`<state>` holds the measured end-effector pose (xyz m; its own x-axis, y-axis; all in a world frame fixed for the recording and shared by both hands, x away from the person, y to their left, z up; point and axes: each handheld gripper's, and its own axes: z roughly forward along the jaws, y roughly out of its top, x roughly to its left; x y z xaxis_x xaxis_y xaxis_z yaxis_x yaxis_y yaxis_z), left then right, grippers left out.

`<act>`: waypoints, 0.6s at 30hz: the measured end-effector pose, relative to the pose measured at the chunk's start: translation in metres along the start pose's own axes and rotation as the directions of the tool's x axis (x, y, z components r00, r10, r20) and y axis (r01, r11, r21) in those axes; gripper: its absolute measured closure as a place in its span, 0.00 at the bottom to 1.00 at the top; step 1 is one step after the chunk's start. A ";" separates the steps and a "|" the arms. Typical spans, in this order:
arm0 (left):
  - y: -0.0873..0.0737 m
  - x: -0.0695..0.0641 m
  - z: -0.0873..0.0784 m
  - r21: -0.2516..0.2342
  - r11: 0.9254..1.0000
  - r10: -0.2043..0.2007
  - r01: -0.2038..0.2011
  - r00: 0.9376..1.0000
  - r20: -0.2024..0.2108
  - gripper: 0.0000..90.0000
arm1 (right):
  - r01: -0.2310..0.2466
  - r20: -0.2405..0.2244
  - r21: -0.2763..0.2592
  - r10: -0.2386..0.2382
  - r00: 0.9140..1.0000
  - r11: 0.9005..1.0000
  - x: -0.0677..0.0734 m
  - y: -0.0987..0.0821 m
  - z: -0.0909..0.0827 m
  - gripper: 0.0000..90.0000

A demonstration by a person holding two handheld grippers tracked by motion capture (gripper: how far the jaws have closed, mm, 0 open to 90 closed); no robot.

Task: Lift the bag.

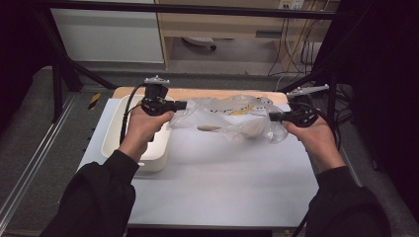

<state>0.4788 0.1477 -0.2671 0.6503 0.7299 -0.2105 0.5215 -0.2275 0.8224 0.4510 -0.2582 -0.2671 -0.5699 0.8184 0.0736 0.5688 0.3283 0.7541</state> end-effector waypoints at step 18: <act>0.004 0.017 -0.020 0.018 0.999 -0.032 0.032 0.999 -0.028 1.00 | -0.009 0.010 -0.014 0.009 1.000 1.000 -0.006 0.016 -0.012 1.00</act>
<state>0.4807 0.1716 -0.2570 0.6178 0.7544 -0.2219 0.5523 -0.2155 0.8053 0.4566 -0.2630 -0.2478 -0.5592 0.8258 0.0738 0.5654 0.3148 0.7624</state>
